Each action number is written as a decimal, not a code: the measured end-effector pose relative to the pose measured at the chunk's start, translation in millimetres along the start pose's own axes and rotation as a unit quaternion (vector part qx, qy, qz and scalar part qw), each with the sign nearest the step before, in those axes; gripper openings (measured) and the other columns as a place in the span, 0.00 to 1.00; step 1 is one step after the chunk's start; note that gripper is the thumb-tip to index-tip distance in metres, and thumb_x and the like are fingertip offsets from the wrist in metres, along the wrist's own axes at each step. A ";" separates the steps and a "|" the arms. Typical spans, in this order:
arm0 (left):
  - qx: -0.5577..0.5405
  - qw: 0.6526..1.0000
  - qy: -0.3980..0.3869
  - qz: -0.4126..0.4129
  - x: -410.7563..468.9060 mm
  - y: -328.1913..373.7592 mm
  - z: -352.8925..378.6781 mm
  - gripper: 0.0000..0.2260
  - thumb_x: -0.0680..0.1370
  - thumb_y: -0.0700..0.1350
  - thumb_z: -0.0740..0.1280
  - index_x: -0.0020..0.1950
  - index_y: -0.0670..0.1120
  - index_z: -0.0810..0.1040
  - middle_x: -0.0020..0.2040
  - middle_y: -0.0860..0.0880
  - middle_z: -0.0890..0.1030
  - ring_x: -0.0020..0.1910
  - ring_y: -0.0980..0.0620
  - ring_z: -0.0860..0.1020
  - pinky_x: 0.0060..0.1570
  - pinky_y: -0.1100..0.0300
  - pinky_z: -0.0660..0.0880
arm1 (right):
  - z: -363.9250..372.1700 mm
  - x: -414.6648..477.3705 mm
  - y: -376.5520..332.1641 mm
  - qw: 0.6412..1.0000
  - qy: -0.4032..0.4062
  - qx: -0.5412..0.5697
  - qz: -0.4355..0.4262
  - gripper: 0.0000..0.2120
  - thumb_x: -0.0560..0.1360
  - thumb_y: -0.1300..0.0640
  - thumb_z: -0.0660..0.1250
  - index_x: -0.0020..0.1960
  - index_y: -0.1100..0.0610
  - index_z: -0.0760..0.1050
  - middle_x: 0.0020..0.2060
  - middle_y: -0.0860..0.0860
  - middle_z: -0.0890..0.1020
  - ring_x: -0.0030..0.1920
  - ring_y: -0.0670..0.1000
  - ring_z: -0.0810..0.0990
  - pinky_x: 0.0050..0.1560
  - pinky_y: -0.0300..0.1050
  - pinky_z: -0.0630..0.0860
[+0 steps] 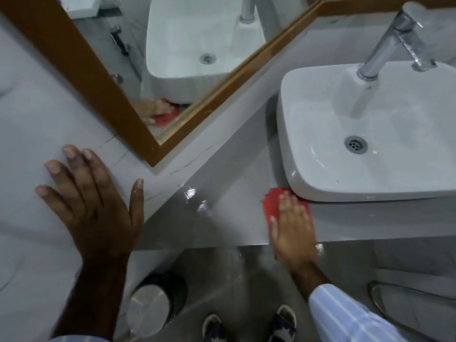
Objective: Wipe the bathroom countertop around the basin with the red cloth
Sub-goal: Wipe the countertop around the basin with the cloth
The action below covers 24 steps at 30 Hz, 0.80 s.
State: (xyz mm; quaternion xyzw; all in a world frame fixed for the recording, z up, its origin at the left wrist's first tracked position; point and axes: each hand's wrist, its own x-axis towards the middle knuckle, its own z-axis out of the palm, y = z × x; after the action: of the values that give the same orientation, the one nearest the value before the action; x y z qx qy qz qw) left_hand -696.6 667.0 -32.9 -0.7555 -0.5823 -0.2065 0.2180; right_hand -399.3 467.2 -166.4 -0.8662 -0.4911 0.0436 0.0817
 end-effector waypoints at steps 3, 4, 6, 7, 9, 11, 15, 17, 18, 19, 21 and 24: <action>-0.019 1.000 -0.018 -0.001 2.0 1.2 -0.8 0.41 0.84 0.65 0.56 0.86 0.44 0.44 0.86 0.39 0.49 0.84 0.33 0.52 0.77 0.28 0.56 | 12.8 7.6 -64.1 0.993 -0.019 0.014 -0.119 0.31 0.84 0.47 0.54 0.83 0.61 0.60 0.82 0.58 0.65 0.82 0.58 0.63 0.81 0.57 0.60; -0.018 1.000 -0.022 -0.005 2.3 1.4 -1.8 0.41 0.84 0.66 0.56 0.86 0.44 0.44 0.86 0.38 0.50 0.84 0.33 0.52 0.77 0.28 0.56 | 15.2 9.9 -77.5 0.986 -0.035 0.016 -0.164 0.31 0.84 0.46 0.55 0.83 0.61 0.60 0.82 0.58 0.65 0.82 0.58 0.61 0.82 0.57 0.59; -0.011 0.999 -0.021 -0.023 1.1 5.8 -2.3 0.41 0.83 0.66 0.56 0.86 0.45 0.45 0.86 0.38 0.51 0.85 0.34 0.52 0.78 0.29 0.56 | 15.4 14.3 -84.1 0.960 -0.071 0.002 -0.271 0.31 0.85 0.44 0.54 0.83 0.60 0.59 0.83 0.57 0.63 0.83 0.57 0.59 0.83 0.56 0.57; -0.017 0.999 -0.021 -0.034 -2.2 10.9 -2.7 0.41 0.83 0.66 0.56 0.87 0.45 0.45 0.86 0.38 0.51 0.85 0.35 0.52 0.79 0.31 0.55 | 13.0 17.4 -78.4 0.943 -0.091 -0.005 -0.321 0.32 0.85 0.43 0.53 0.83 0.60 0.58 0.83 0.57 0.62 0.84 0.57 0.57 0.83 0.56 0.56; -0.074 0.996 -0.023 -0.036 -19.2 27.9 -4.4 0.39 0.84 0.64 0.57 0.86 0.44 0.47 0.86 0.37 0.53 0.85 0.37 0.52 0.83 0.37 0.51 | 5.5 20.5 -57.2 0.910 -0.121 -0.018 -0.397 0.34 0.85 0.40 0.53 0.84 0.59 0.56 0.84 0.56 0.59 0.84 0.57 0.55 0.84 0.56 0.54; -0.158 0.985 -0.072 0.014 -45.8 55.2 -3.4 0.35 0.85 0.61 0.56 0.85 0.41 0.54 0.84 0.35 0.58 0.84 0.36 0.56 0.83 0.41 0.54 | -2.7 19.0 -36.4 0.898 -0.125 -0.015 -0.421 0.36 0.84 0.37 0.57 0.83 0.58 0.59 0.84 0.56 0.60 0.84 0.57 0.56 0.84 0.57 0.54; -0.235 0.917 -0.318 0.051 -79.6 119.0 6.7 0.31 0.84 0.55 0.64 0.81 0.37 0.64 0.80 0.35 0.67 0.80 0.37 0.66 0.79 0.43 0.66 | -18.7 -20.8 3.7 0.967 -0.032 0.157 -0.200 0.21 0.81 0.40 0.66 0.65 0.53 0.81 0.69 0.55 0.80 0.73 0.59 0.74 0.74 0.58 0.72; -0.257 0.874 -0.413 -0.006 -78.7 139.0 12.0 0.32 0.82 0.54 0.68 0.80 0.38 0.66 0.78 0.37 0.70 0.77 0.39 0.69 0.77 0.46 0.67 | -20.7 -52.9 22.8 0.962 0.030 0.269 0.015 0.11 0.79 0.43 0.71 0.48 0.51 0.77 0.50 0.50 0.80 0.53 0.54 0.79 0.54 0.52 0.78; -0.253 0.867 -0.430 -0.017 -77.3 146.2 14.6 0.31 0.81 0.54 0.70 0.78 0.38 0.69 0.75 0.37 0.73 0.74 0.39 0.71 0.75 0.47 0.69 | -22.4 -64.8 27.0 0.938 0.028 0.318 0.132 0.13 0.76 0.44 0.75 0.44 0.49 0.73 0.44 0.48 0.77 0.46 0.53 0.77 0.47 0.49 0.76; -0.245 0.866 -0.435 -0.021 -76.5 150.8 16.5 0.29 0.81 0.54 0.71 0.75 0.38 0.72 0.71 0.37 0.76 0.70 0.39 0.74 0.72 0.46 0.71 | -22.6 -71.7 27.4 0.897 0.000 0.370 0.241 0.18 0.73 0.44 0.78 0.43 0.49 0.70 0.41 0.48 0.76 0.43 0.53 0.76 0.42 0.47 0.74; -0.241 0.865 -0.438 -0.041 -73.9 157.5 17.9 0.23 0.79 0.52 0.74 0.68 0.38 0.78 0.63 0.37 0.79 0.63 0.37 0.78 0.66 0.44 0.76 | -19.9 -73.1 23.4 0.769 -0.087 0.501 0.388 0.20 0.67 0.46 0.84 0.45 0.51 0.74 0.38 0.48 0.80 0.41 0.53 0.80 0.40 0.43 0.74; -0.255 0.853 -0.447 -0.087 -71.5 161.3 22.0 0.17 0.77 0.49 0.76 0.57 0.38 0.82 0.55 0.38 0.84 0.55 0.37 0.82 0.58 0.45 0.80 | -15.2 -60.0 12.7 0.619 -0.214 0.649 0.387 0.21 0.67 0.46 0.83 0.53 0.56 0.84 0.46 0.46 0.91 0.48 0.45 0.88 0.45 0.38 0.78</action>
State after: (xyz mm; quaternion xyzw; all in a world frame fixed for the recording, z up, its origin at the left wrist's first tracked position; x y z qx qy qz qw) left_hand -555.7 586.4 -105.8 -0.7418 -0.6072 -0.0059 -0.2845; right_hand -417.0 407.8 -154.1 -0.6636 0.0423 0.5626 0.4912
